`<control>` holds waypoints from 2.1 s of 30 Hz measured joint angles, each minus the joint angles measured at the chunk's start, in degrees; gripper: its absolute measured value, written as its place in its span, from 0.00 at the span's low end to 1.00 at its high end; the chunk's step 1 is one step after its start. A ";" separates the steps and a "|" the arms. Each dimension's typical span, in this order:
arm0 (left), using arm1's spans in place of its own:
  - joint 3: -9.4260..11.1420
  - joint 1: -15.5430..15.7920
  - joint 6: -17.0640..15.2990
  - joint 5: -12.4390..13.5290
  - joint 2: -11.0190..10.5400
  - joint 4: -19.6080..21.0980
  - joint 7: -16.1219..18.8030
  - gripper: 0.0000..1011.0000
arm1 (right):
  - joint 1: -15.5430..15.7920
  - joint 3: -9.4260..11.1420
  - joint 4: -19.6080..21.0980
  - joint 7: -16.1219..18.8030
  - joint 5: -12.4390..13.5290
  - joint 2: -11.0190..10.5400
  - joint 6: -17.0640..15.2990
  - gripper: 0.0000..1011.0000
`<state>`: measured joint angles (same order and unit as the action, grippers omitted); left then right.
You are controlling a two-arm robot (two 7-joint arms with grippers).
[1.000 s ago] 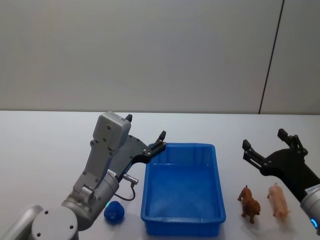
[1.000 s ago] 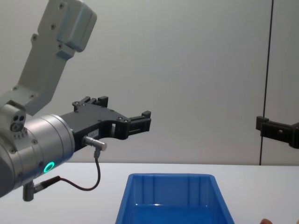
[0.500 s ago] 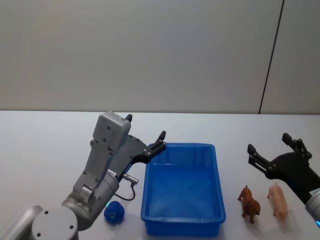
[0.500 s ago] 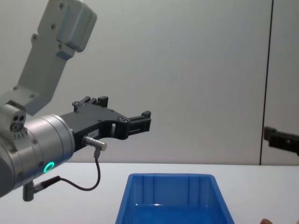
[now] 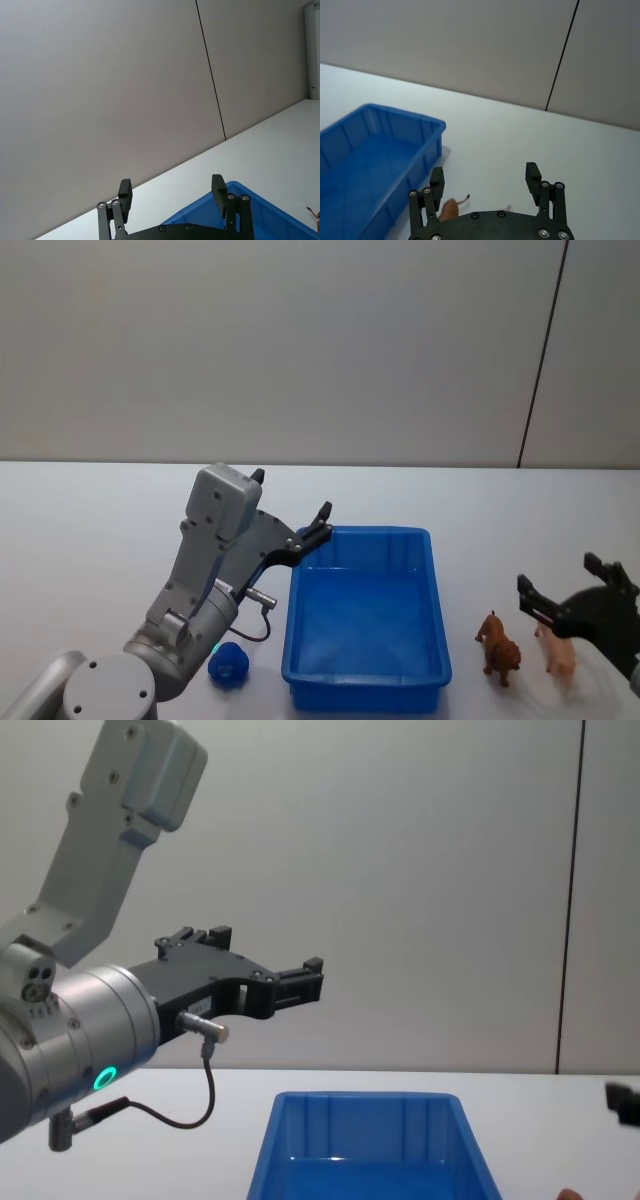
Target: Pick up the two dolls from the table and place them into the box.
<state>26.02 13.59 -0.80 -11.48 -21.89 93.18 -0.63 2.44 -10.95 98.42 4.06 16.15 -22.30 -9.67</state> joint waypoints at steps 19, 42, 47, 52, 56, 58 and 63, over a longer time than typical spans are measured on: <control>0.00 0.00 0.00 0.00 0.00 0.00 0.00 0.99 | 0.54 0.58 -3.98 -0.64 -1.19 -0.69 -6.97 0.99; 0.00 0.00 0.00 0.00 0.00 0.00 0.00 0.99 | -2.59 0.18 -9.61 2.24 -0.69 1.06 -12.94 0.86; 0.00 0.00 0.00 0.00 0.00 0.00 0.00 0.99 | -3.23 0.16 -10.62 3.07 -0.12 1.37 -14.61 0.72; 0.00 0.00 0.00 0.00 0.00 0.00 0.00 0.99 | -3.62 0.16 -11.18 3.48 0.10 1.59 -15.24 0.56; 0.00 0.00 0.00 0.00 0.00 0.00 0.00 0.99 | -3.71 0.16 -11.35 3.51 0.10 1.67 -15.02 0.47; 0.00 0.00 0.00 0.00 0.00 0.00 0.00 0.99 | -3.73 0.17 -11.39 3.50 0.02 1.72 -14.39 0.40; 0.00 0.00 0.00 0.00 0.00 0.00 0.00 0.99 | -3.73 0.24 -11.37 3.13 -0.42 1.79 -12.18 0.35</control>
<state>26.02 13.59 -0.79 -11.48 -21.89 93.18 -0.63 -1.28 -10.71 87.05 7.19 15.73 -20.51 -21.85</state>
